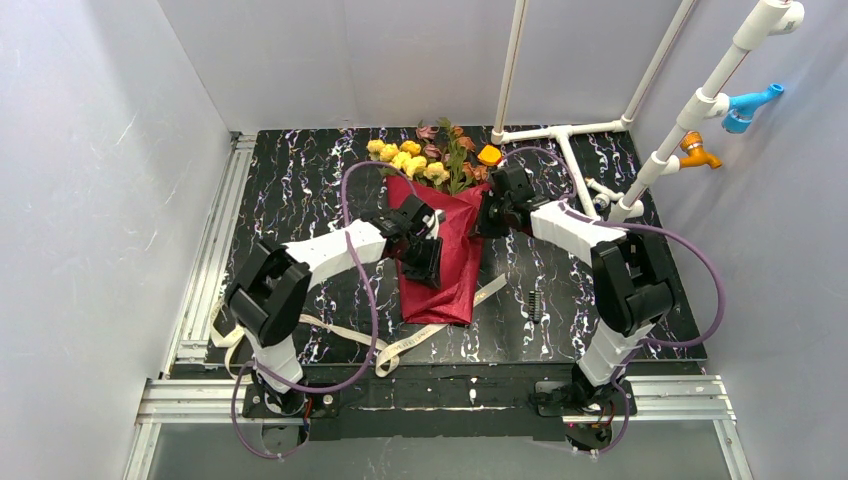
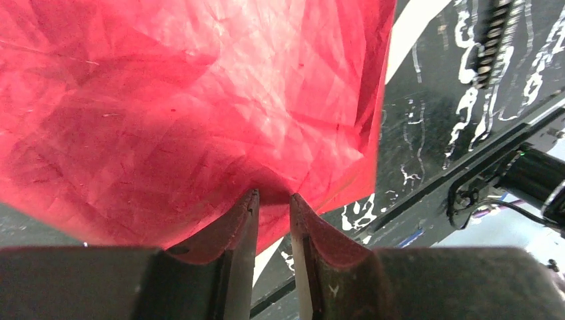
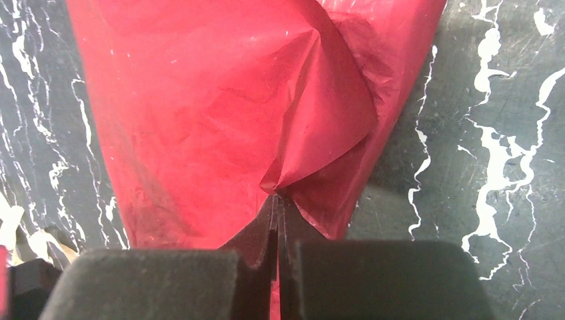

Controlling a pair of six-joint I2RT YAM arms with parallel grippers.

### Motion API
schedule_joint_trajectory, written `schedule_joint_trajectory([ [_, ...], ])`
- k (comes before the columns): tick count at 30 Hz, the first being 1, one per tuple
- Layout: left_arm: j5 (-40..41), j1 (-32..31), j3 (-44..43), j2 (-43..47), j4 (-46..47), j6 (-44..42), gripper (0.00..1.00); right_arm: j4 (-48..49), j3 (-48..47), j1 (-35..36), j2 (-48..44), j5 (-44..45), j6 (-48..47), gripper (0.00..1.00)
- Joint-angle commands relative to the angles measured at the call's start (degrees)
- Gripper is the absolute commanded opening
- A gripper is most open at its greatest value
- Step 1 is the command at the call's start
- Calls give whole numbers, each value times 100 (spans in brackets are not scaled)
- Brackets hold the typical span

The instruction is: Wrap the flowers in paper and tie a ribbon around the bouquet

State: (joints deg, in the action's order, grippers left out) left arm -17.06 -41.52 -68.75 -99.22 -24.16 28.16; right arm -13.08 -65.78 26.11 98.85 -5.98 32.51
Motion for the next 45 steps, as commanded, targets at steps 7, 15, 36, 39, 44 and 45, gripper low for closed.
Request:
schedule_joint_trajectory([
  [7,-104,-199,361,-605,496,271,20,236,136,-45,265,-52,-152,1],
  [15,-112,-226,390,-634,538,286,20,83,36,-120,16,-373,-374,59],
  [36,-132,-238,290,-597,459,247,19,1608,1165,-862,115,-2286,-249,87],
  [39,-139,-236,258,-624,418,226,19,1957,1173,-952,388,-2481,-90,81],
  [44,-140,-234,150,-677,315,160,19,2244,1130,-1083,813,-2703,28,57],
  [45,-140,-234,118,-684,271,144,19,2301,1123,-1106,879,-2762,49,50],
])
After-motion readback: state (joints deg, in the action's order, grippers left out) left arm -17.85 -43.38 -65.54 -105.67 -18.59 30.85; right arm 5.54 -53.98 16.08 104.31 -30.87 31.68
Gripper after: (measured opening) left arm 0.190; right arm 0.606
